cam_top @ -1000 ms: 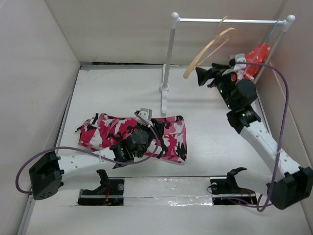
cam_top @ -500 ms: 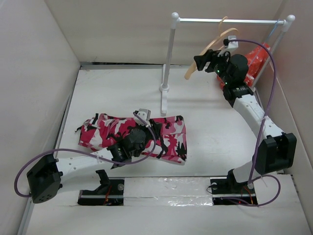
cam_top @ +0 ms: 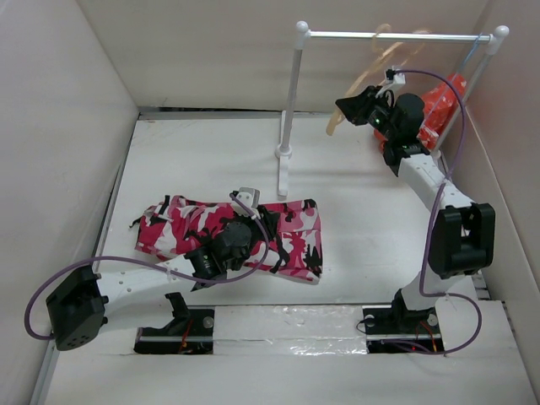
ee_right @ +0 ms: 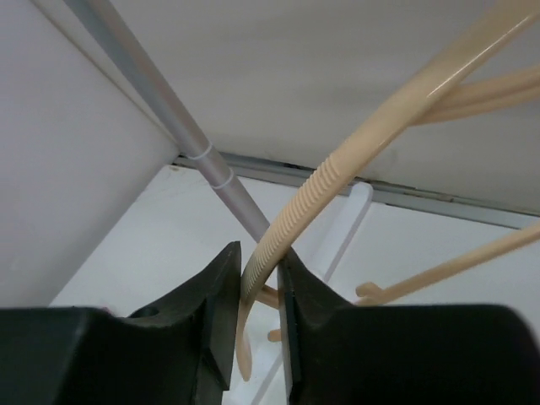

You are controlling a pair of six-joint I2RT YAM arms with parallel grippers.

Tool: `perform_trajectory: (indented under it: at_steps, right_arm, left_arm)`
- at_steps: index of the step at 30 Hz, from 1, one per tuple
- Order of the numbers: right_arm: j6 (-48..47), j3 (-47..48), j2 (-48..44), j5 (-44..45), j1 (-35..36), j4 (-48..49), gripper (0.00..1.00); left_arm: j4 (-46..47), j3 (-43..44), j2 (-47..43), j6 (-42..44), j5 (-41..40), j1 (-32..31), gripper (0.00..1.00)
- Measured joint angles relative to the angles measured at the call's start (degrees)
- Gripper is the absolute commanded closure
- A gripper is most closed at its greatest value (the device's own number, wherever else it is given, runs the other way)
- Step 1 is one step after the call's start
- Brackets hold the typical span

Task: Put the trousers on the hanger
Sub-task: Pick up the hanger from the clothesline.

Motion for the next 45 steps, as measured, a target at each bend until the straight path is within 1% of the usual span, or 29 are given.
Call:
perform_trajectory:
  at_steps: [2,3,6,8,9,11,16,21,25,30,32,35,36,39,45]
  right_arm:
    - [1.2,0.0,-0.1,-0.9,0.0,0.7,0.9]
    - [1.1,0.0,-0.2,-1.4,0.0,1.4,0.94]
    - [1.7,-0.4,-0.9,-2.8,0.0,2.1,1.0]
    - [1.8,-0.7,-1.7,-3.5,0.0,1.9,1.0]
    - [1.8,-0.7,-2.1,-3.7,0.0,1.6,1.0]
    - [1.8,-1.2,-3.1,-4.0,0.0,1.3,1.0]
    - [1.7,-6.7,-9.0,-4.7,-0.3,-0.2,1.0]
    - [1.6,-15.0,-13.4,-5.8,-0.7,2.3,1.0]
    - [1.7,-21.2,-14.3,-7.7,-1.4,6.1,1.0]
    - [1.9,-27.0,-14.9,-9.3,-2.3,8.1,1.0]
    - [1.4,-29.7,-16.1,-9.2,-2.3,8.3,1.0]
    - [0.0,-34.9,-19.6,-8.8,-1.4,7.7,1.0]
    - [-0.5,-36.9,-20.9,-8.2,-0.9,7.9,1.0]
    - [-2.2,-43.9,-24.7,-7.8,0.8,7.7,1.0]
    - [-5.2,-54.8,-31.5,-7.1,5.3,1.7,1.0]
  left_arm:
    - [0.0,0.0,0.0,0.0,0.0,0.0,0.8]
    - [0.0,0.0,0.0,0.0,0.0,0.0,0.77]
    - [0.0,0.0,0.0,0.0,0.1,0.0,0.66]
    - [0.0,0.0,0.0,-0.1,0.7,0.3,0.63]
    - [0.0,0.0,0.0,-0.2,1.1,0.6,0.59]
    - [0.1,-0.2,-0.3,-0.3,1.9,1.1,0.57]
    - [1.0,-0.9,-1.6,-0.4,2.4,1.3,0.56]
    - [1.6,-1.0,-1.5,-0.4,2.9,1.3,0.56]
    - [2.6,-1.1,-0.8,-0.4,3.5,1.3,0.56]
    - [2.6,-0.5,0.6,-0.6,5.2,1.3,0.56]
    - [2.5,0.9,1.0,-0.6,6.1,1.3,0.55]
    - [2.6,4.9,2.7,-0.6,7.3,1.3,0.51]
    - [2.7,6.8,3.8,-0.6,7.6,1.3,0.48]
    - [3.5,12.9,8.7,-0.6,9.6,1.3,0.42]
    - [3.9,24.2,20.4,-0.5,14.0,1.3,0.4]
